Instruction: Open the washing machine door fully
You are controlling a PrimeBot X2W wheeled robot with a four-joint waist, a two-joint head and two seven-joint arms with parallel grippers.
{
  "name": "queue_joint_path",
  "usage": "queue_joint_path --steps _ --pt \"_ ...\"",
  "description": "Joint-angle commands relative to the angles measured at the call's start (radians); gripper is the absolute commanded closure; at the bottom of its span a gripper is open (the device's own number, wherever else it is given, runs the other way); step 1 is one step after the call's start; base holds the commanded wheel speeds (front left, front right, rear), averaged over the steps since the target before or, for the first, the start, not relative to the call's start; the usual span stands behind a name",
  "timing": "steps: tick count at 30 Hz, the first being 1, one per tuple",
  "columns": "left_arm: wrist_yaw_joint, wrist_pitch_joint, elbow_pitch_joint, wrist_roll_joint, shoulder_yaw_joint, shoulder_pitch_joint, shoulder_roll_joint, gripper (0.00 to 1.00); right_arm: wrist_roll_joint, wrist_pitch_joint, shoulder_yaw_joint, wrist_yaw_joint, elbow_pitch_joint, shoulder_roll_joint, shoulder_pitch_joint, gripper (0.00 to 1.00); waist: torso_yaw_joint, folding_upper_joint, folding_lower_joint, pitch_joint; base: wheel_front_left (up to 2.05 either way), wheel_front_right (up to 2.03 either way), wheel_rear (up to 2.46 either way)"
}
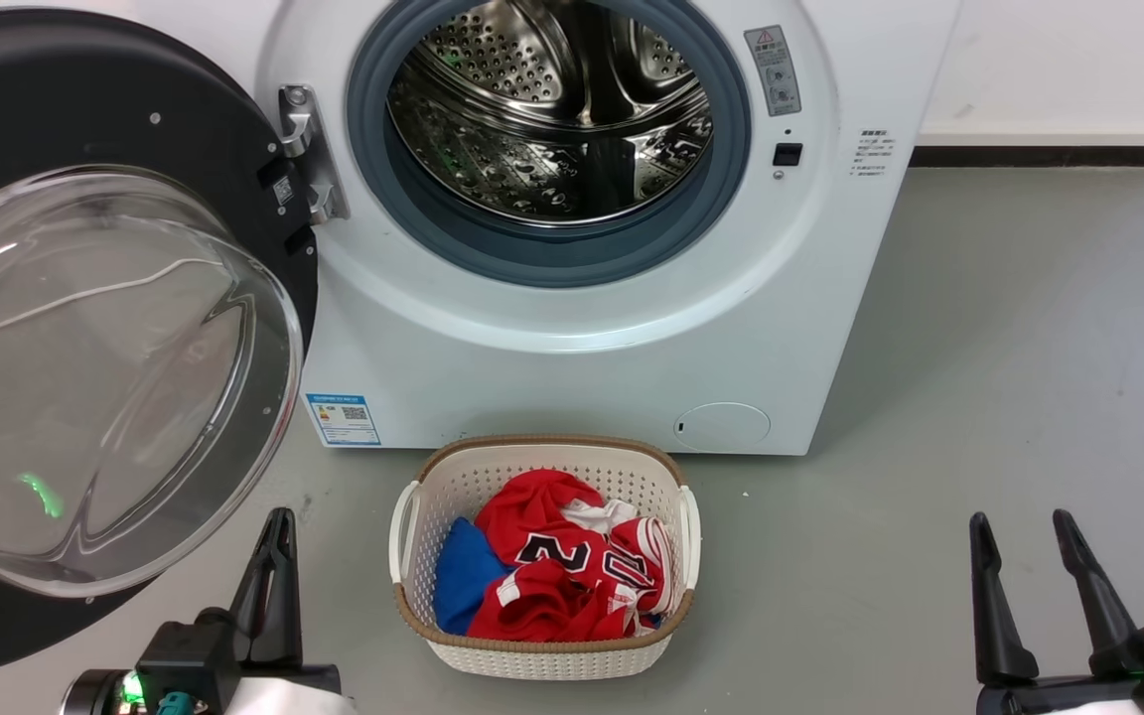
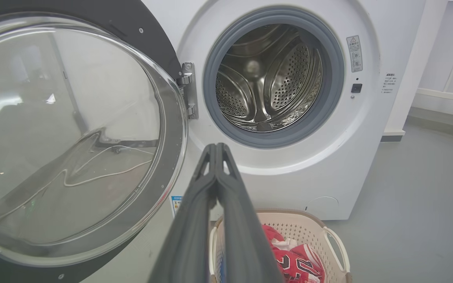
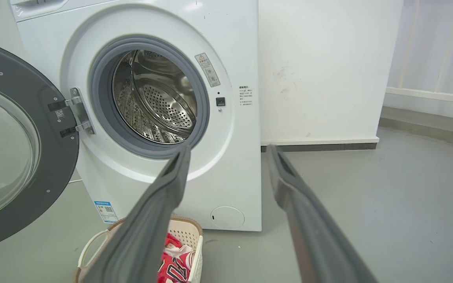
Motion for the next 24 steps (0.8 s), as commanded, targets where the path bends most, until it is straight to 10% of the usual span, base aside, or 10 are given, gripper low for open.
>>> queue_joint_path --steps 1,5,7,8,9,24 --pt "0.009 0.002 0.008 -0.007 -0.014 0.013 -0.001 1.00 0.006 -0.002 0.005 0.000 0.000 0.002 0.017 0.00 -0.009 0.0000 0.0001 -0.001 0.00 0.00 0.00" --pt "0.022 0.002 0.013 -0.012 -0.029 0.019 -0.001 0.95 0.010 -0.002 0.015 0.000 0.001 0.002 0.017 0.00 -0.021 0.0000 0.0001 -0.002 0.00 0.00 0.00" --pt "0.027 0.002 0.016 -0.016 -0.037 0.021 -0.002 0.62 0.013 -0.002 0.018 0.000 0.001 0.002 0.019 0.00 -0.026 0.0000 0.0001 -0.003 0.00 0.00 0.00" --pt "0.030 0.002 0.019 -0.011 -0.042 0.023 -0.002 0.06 0.012 -0.002 0.019 0.000 0.001 0.002 0.020 0.00 -0.028 0.0000 0.0001 -0.004 0.00 0.00 0.00" --pt "0.036 0.002 0.018 0.001 -0.045 0.023 -0.002 0.00 0.012 -0.002 0.021 0.000 0.002 0.002 0.022 0.00 -0.030 0.0000 0.0001 -0.005 0.00 0.00 0.00" --pt "0.069 0.002 0.050 0.008 -0.071 0.014 -0.002 0.00 0.020 -0.002 0.026 0.000 0.003 0.002 0.020 0.00 -0.039 0.0000 0.0001 -0.013 0.00 0.00 0.00"
